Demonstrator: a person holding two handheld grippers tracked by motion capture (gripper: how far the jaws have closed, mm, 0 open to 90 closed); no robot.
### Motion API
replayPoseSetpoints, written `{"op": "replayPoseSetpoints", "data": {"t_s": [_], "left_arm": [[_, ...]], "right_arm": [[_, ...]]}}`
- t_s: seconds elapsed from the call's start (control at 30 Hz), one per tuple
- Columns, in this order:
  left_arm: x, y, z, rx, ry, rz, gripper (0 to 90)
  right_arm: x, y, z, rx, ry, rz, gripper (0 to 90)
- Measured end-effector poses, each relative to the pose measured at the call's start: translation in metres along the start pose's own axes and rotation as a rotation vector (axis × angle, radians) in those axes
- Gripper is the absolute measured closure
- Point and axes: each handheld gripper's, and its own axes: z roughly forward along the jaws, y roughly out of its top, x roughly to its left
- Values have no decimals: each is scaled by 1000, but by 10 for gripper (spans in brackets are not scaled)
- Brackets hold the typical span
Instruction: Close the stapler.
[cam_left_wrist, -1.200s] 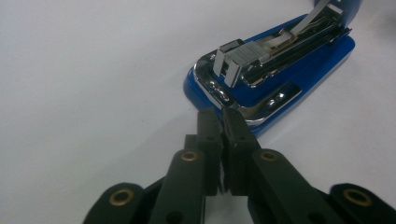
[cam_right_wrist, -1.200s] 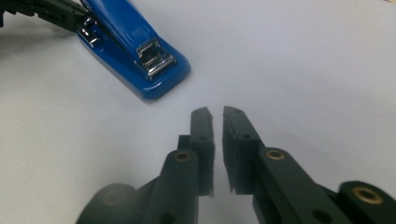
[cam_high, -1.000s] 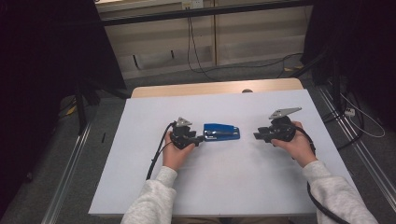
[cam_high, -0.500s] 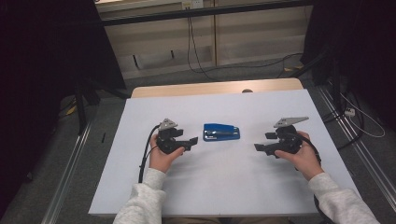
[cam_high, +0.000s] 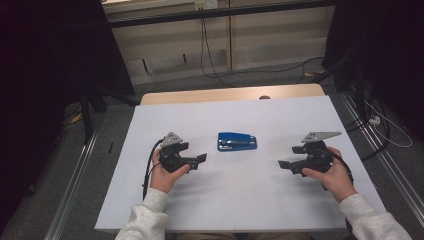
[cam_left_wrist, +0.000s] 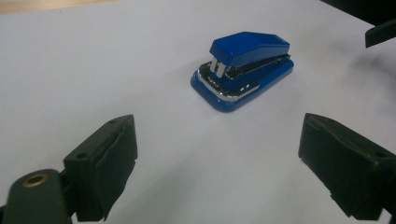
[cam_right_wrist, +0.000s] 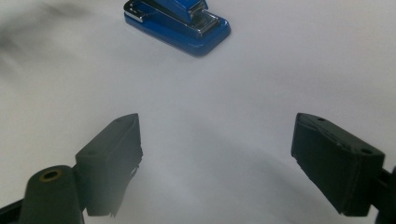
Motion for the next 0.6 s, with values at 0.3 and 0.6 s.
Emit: {"op": "replayPoseSetpoints", "data": {"t_s": [0.3, 0.6], "left_arm": [[2, -9, -17, -13, -7, -9, 93], [3, -18, -36, -33, 5, -7, 80]], "right_arm": [[5, -9, -8, 11, -5, -9, 137], [13, -15, -17, 11, 0, -22, 130]]}}
